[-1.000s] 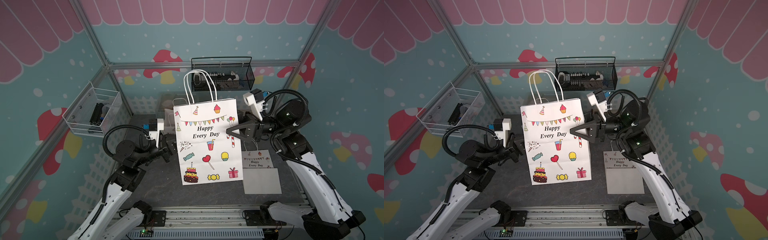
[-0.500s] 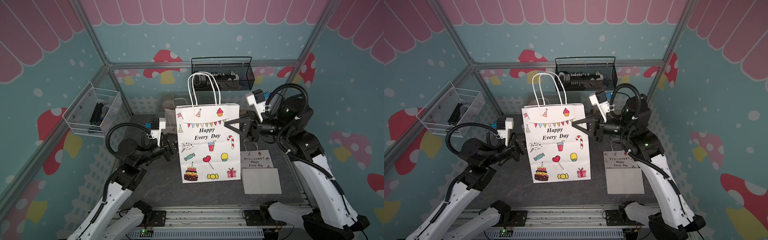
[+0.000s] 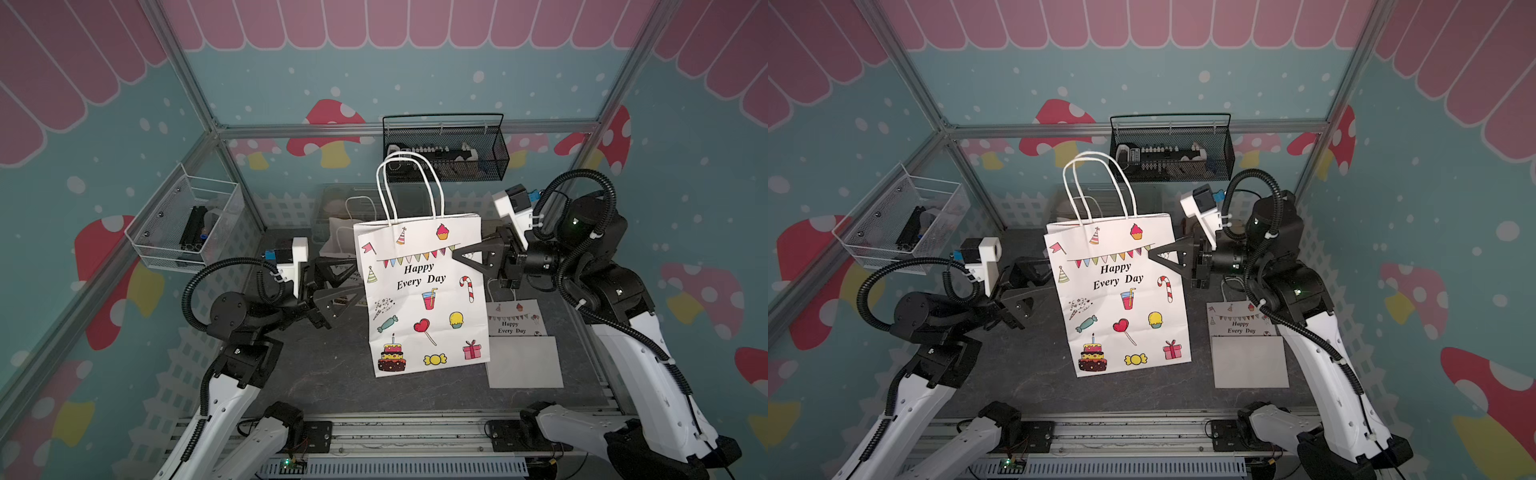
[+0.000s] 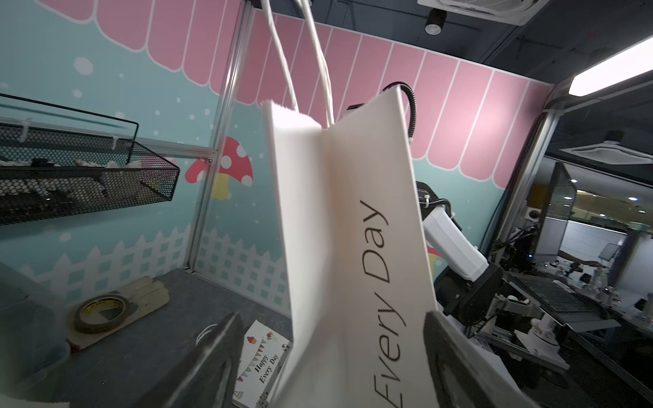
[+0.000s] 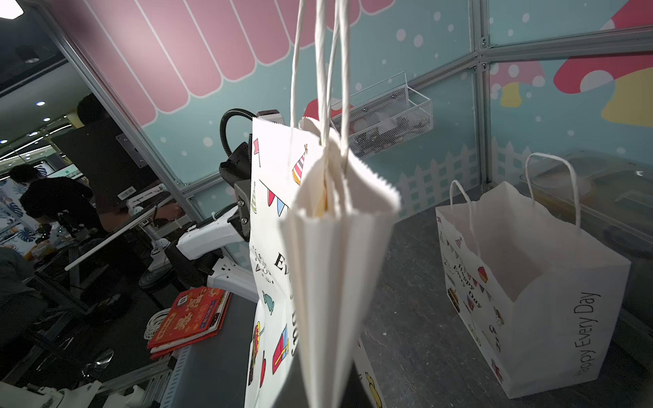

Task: Put away the paper bag
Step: Press the paper bag.

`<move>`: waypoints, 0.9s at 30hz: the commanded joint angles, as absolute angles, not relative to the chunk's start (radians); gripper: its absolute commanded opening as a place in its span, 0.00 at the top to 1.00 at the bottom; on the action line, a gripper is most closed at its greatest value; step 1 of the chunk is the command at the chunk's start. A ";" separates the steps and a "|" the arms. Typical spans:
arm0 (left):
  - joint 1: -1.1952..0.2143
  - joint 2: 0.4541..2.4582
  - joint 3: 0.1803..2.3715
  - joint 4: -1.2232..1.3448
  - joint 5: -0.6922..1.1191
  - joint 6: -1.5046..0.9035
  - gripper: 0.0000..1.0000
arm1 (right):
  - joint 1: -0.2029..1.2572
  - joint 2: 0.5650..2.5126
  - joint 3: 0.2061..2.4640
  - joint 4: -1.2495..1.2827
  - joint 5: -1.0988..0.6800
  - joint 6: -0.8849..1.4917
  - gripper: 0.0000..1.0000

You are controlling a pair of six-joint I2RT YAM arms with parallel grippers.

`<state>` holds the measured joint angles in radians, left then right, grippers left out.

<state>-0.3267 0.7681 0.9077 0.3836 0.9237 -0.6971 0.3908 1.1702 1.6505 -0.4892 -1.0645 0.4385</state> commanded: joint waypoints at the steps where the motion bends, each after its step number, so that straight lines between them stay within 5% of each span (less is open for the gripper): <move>1: -0.322 0.761 0.890 0.568 1.018 -0.815 0.13 | 0.384 1.155 1.630 -0.422 -1.107 0.466 1.00; 10: -0.327 0.771 0.879 0.627 1.019 -0.848 0.09 | 0.386 1.139 1.575 -0.326 -1.145 0.529 1.00; 27: -0.357 0.839 0.930 0.341 0.881 -0.667 0.66 | 0.430 1.105 1.421 -0.226 -0.999 0.556 1.00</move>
